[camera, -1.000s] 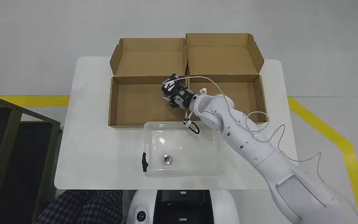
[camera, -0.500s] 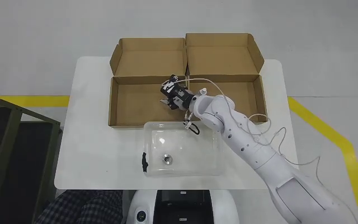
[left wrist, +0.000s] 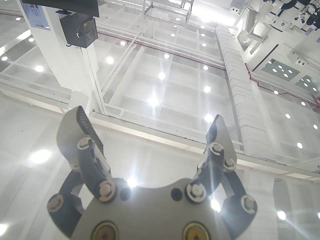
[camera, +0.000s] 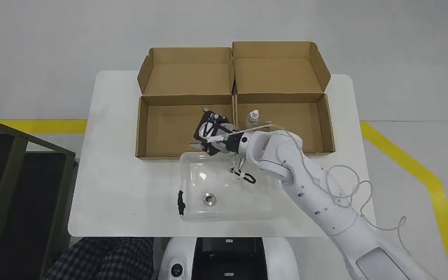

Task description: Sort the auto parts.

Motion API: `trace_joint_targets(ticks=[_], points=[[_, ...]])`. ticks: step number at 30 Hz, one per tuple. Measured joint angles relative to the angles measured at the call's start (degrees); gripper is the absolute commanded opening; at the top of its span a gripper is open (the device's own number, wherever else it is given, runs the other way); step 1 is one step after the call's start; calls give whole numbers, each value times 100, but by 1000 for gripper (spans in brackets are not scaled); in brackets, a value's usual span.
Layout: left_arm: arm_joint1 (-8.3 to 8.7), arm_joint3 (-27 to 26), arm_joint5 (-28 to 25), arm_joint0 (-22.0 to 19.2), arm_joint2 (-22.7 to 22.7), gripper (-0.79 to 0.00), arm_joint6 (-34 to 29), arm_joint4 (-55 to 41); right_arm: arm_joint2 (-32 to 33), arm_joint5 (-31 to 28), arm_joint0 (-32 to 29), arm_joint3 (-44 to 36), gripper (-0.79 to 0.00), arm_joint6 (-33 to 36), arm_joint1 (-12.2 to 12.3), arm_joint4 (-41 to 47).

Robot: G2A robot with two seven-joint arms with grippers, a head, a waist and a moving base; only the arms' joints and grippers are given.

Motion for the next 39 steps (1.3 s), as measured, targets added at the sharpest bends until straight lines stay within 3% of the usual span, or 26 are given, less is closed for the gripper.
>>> trace_joint_targets(ticks=[8, 17, 29, 39], points=[[0, 0, 0, 0, 0, 0, 0, 0, 61, -545, -783, -838, -132, 124, 153, -217], [0, 0, 0, 0, 0, 0, 0, 0, 12, -1060, -1206, -1275, -135, 381, 264, -533], [0, 0, 0, 0, 0, 0, 0, 0, 323, -1712, -1640, -1418, -145, 659, 462, -674], [0, 0, 0, 0, 0, 0, 0, 0, 287, -1831, -1586, -1160, -148, 850, 504, -688]])
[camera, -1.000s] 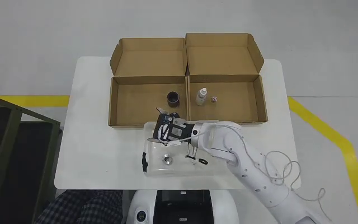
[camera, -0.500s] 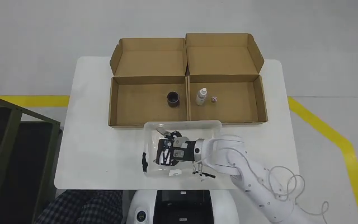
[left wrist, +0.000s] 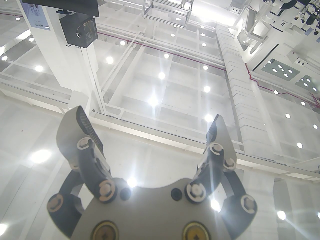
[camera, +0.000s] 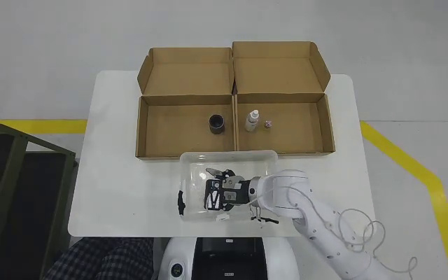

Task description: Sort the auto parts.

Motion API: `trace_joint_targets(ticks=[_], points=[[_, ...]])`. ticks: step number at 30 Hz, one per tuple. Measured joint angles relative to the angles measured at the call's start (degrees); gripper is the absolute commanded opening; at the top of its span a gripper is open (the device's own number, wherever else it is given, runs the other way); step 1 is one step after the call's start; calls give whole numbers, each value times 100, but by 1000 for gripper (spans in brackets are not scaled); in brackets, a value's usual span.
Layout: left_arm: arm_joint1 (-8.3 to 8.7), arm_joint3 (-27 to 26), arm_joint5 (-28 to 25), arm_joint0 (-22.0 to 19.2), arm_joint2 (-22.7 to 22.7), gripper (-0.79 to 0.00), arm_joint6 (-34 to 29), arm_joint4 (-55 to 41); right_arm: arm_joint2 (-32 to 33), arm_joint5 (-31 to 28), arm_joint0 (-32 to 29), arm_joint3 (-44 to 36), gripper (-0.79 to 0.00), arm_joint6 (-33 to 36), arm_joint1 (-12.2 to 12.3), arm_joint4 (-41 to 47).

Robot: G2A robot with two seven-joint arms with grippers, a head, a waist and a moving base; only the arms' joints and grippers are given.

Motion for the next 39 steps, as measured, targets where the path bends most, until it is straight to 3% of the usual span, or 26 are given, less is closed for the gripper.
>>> trace_joint_targets(ticks=[19, 28, 32, 34, 35, 36, 39], points=[[0, 0, 0, 0, 0, 0, 0, 0, -464, -18, 453, 792, -194, 155, -82, 294], [0, 0, 0, 0, 0, 0, 0, 0, -667, 29, 602, 1050, -280, 211, -125, 381], [0, 0, 0, 0, 0, 0, 0, 0, -746, 23, 658, 1102, -449, 240, -140, 414], [0, 0, 0, 0, 0, 0, 0, 0, -770, 23, 678, 1119, -600, 257, -144, 425], [0, 0, 0, 0, 0, 0, 0, 0, -785, 21, 691, 1131, -733, 269, -146, 437], [0, 0, 0, 0, 0, 0, 0, 0, -794, 21, 701, 1138, -785, 280, -148, 445], [0, 0, 0, 0, 0, 0, 0, 0, -820, 19, 724, 1143, -785, 315, -149, 462]])
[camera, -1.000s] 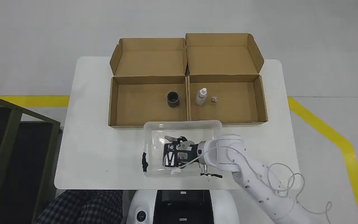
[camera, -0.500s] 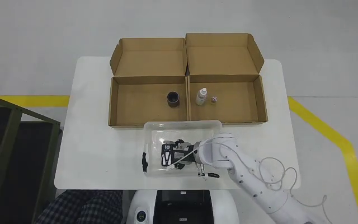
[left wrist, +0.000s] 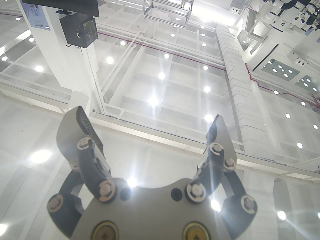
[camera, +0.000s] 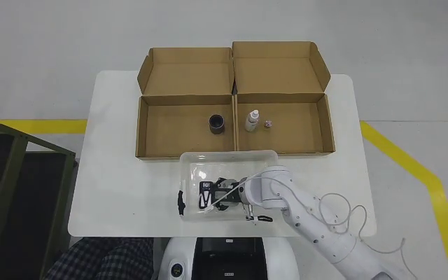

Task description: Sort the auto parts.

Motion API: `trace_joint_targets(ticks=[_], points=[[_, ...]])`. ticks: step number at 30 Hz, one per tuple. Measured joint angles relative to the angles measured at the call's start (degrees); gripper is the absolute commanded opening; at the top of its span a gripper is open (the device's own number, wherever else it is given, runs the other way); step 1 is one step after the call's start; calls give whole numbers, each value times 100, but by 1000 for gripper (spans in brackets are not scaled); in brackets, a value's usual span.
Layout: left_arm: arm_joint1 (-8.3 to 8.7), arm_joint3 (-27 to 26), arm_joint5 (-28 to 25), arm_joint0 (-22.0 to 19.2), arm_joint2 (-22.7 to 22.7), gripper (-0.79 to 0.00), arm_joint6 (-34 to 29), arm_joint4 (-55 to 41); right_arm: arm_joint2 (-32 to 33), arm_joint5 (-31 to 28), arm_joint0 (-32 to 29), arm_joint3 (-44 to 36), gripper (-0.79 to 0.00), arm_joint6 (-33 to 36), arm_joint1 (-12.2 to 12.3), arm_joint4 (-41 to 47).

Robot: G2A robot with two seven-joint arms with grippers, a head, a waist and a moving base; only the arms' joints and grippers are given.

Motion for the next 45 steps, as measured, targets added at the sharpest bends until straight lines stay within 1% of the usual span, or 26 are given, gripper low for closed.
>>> trace_joint_targets(ticks=[10, 19, 33, 40, 42, 45], points=[[0, 0, 0, 0, 0, 0, 0, 0, 111, -47, -42, -257, -785, 13, 60, 40], [0, 0, 0, 0, 0, 0, 0, 0, 407, -93, -188, -632, -785, -113, 165, 125], [0, 0, 0, 0, 0, 0, 0, 0, 1047, -65, -374, -1232, -785, -848, 308, 448], [0, 0, 0, 0, 0, 0, 0, 0, 1511, 21, -465, -1512, -785, -1292, 376, 711], [0, 0, 0, 0, 0, 0, 0, 0, 1706, 136, -512, -1573, -785, -1572, 393, 811], [0, 0, 0, 0, 0, 0, 0, 0, 1991, 153, -600, -1657, -785, -1900, 429, 962]])
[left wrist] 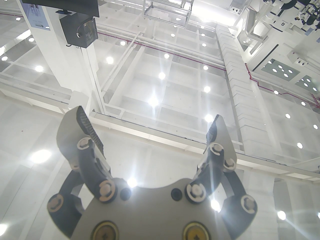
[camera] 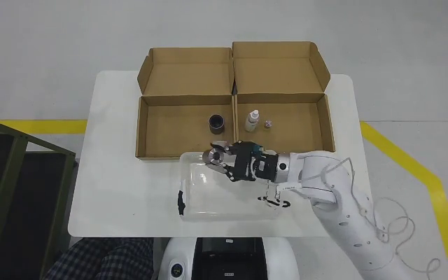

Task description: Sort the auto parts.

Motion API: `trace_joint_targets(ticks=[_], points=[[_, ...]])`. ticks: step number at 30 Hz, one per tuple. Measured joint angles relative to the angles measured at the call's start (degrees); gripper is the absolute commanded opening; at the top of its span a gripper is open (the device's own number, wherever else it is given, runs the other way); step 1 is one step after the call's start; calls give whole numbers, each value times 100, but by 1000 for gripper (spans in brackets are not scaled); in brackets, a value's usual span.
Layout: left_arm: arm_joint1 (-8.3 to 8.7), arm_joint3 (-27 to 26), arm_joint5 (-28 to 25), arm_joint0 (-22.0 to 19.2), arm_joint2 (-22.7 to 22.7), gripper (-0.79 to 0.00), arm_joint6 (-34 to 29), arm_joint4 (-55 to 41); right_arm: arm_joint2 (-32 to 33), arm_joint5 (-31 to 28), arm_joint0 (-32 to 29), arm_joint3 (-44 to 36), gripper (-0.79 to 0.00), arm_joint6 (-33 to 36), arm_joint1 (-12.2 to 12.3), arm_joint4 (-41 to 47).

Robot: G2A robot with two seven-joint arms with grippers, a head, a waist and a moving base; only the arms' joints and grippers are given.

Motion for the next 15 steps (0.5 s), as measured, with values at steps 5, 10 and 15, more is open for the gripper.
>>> trace_joint_targets(ticks=[5, 10, 15], points=[[0, 0, 0, 0, 0, 0, 0, 0, 427, 60, -190, -187, -785, -485, 52, 125], [0, 0, 0, 0, 0, 0, 0, 0, 707, 100, -332, -246, -785, -793, 85, 248], [0, 0, 0, 0, 0, 0, 0, 0, 941, 142, -431, -274, -785, -1169, 105, 415]])
